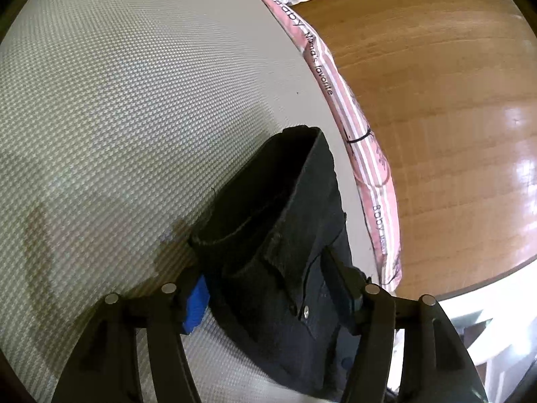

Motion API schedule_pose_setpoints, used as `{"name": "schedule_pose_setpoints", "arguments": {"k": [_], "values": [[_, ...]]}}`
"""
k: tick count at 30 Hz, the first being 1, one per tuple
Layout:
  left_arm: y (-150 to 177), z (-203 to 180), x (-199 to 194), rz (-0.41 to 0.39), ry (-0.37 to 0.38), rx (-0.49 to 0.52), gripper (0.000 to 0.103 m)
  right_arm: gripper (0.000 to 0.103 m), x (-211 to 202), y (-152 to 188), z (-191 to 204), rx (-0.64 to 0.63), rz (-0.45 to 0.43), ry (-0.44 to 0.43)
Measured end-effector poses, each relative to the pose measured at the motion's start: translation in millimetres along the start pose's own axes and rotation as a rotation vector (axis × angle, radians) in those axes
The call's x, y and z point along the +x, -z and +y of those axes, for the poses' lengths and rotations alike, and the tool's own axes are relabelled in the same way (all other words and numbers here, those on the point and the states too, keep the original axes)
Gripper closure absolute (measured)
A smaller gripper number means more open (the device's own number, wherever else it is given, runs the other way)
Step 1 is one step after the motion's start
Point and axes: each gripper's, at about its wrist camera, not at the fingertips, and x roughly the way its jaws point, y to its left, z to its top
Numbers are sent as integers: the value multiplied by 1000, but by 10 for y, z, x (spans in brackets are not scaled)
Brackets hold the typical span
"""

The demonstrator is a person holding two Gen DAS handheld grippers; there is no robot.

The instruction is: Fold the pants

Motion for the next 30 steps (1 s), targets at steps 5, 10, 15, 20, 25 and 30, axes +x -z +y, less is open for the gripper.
{"name": "schedule_pose_setpoints", "arguments": {"k": [5,10,15,20,25,30], "values": [[-22,36,29,11,-45,-50,76,40,-163,3,-92,33,-42,7],[1,-432,-65,-11,-109,72,79,40,-449,44,-300,74,-95,29],[161,-1364,-139,-25,-43,289,79,40,-806,122,-599,150,-167,36],[501,-2271,56,30,50,499,79,40,-1158,240,-949,239,-239,43],[1160,-2960,578,168,100,690,80,40,-1508,413,-1419,343,-307,63],[1964,-3145,1177,330,67,844,80,40,-1683,575,-1851,439,-334,80]]}}
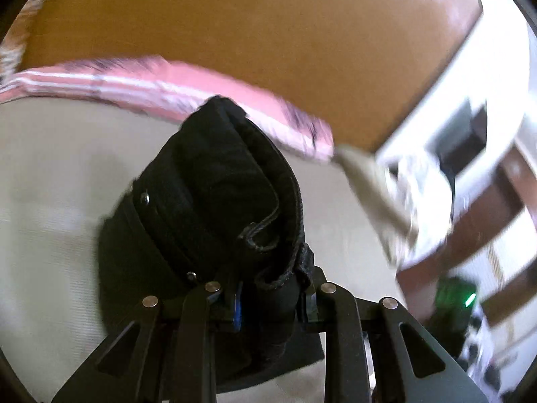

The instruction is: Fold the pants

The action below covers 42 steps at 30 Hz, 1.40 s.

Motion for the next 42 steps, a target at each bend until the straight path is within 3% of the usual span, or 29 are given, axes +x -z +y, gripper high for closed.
{"name": "schedule_pose_setpoints", "arguments": {"k": [3,8,11,13,16,18,20,25,30,33,37,38,40,41,42], "values": [[284,-198,505,111,-31,79,80,39,-24,8,-240,40,-3,16],[739,-417,983,195,-153,271,78,38,84,-36,-491,87,35,-13],[876,-616,1015,189,-208,406,72,38,213,-83,-527,95,66,-63],[912,-728,963,204,-214,476,60,38,285,-124,-518,89,80,-91],[1013,-857,786,220,-150,554,56,38,395,-192,-489,77,113,-171],[978,-780,561,215,-98,525,55,38,487,-252,-460,68,135,-208],[935,-664,426,197,-91,491,53,38,603,-300,-427,52,165,-242],[727,-87,109,103,-219,341,48,38,962,-398,-399,50,226,-303],[671,432,126,101,-312,196,48,38,1139,-530,-398,35,215,-335],[746,535,263,148,-321,182,48,39,1256,-603,-385,35,215,-350],[874,466,397,178,-325,237,47,39,1417,-551,-245,18,260,-424],[901,452,402,178,-320,242,47,43,1414,-534,-218,-7,262,-428],[910,441,407,177,-318,249,45,63,1416,-492,-168,-32,266,-407],[908,453,394,181,-313,245,45,78,1419,-485,-190,-7,269,-391],[879,461,365,180,-301,230,45,84,1391,-478,-237,64,271,-408]]}}
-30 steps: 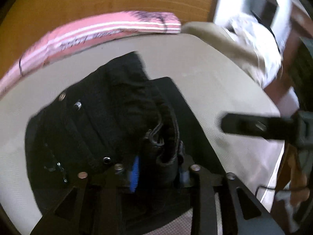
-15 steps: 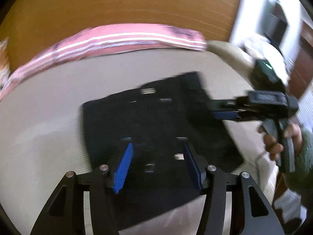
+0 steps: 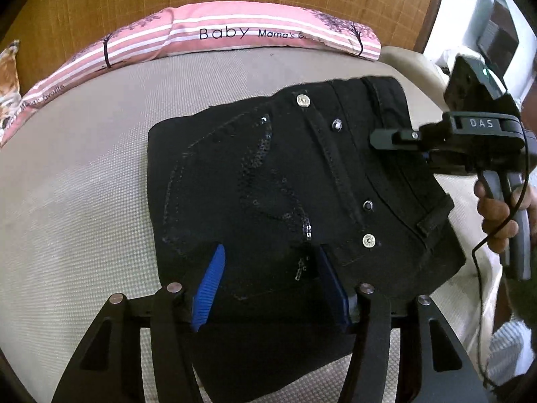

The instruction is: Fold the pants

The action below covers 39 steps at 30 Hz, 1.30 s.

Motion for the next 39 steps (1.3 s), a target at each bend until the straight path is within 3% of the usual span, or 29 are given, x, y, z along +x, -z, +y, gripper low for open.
{"name": "schedule_pose_setpoints", "arguments": {"k": [2,6,10,14,16,17,20,22,25,29,31,32,35,39], "values": [[-65,52,-89,-15,38,-37,45,90,-120,37,111,12,-31,-4],[-246,115,-360,-129,70,-65,45,92,-379,125,420,-42,-90,20],[-372,97,-377,-151,60,-49,45,92,-573,165,333,-15,-156,75],[-342,79,-151,-81,76,-39,45,90,-481,297,-204,121,-128,169],[-277,43,-5,-43,41,4,45,87,-460,319,-343,158,-125,129],[-239,15,58,-21,18,36,45,79,-480,318,-370,187,-124,104],[-132,-68,128,4,-30,125,45,65,-579,340,-226,169,-132,157],[-85,-77,116,6,-29,142,44,64,-688,426,-102,121,-147,215],[-79,-40,78,13,-6,120,44,64,-814,621,16,94,-137,196],[-49,-40,15,18,17,105,44,70,-865,847,46,96,-118,179],[7,-65,-12,21,26,116,44,78,-826,892,62,81,-134,207],[46,-84,-20,20,22,127,44,89,-815,895,44,85,-140,223],[116,-108,-51,20,24,143,44,92,-846,905,42,107,-160,230],[193,-91,-106,25,59,149,44,94,-996,1013,247,43,-195,257]]}}
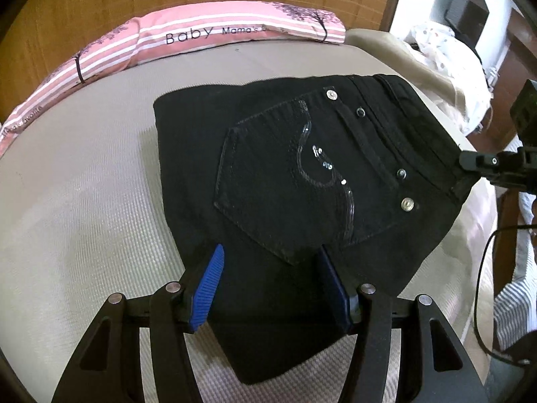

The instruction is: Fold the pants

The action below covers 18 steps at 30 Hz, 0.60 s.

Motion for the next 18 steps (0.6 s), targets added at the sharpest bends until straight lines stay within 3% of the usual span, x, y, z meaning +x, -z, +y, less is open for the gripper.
{"name": "schedule_pose_setpoints", "arguments": {"k": [4,8,12,18], "values": [[72,-29,46,-1,-20,30,44,94,287,111,-79,-69,63,157],[63,-77,64,3,-52,43,44,93,343,69,-111,-44,72,157],[27,-85,59,11,-68,18,44,71,316,53,-59,-78,73,218],[16,-156,35,15,-122,23,44,71,185,29,-36,-96,48,214]]}}
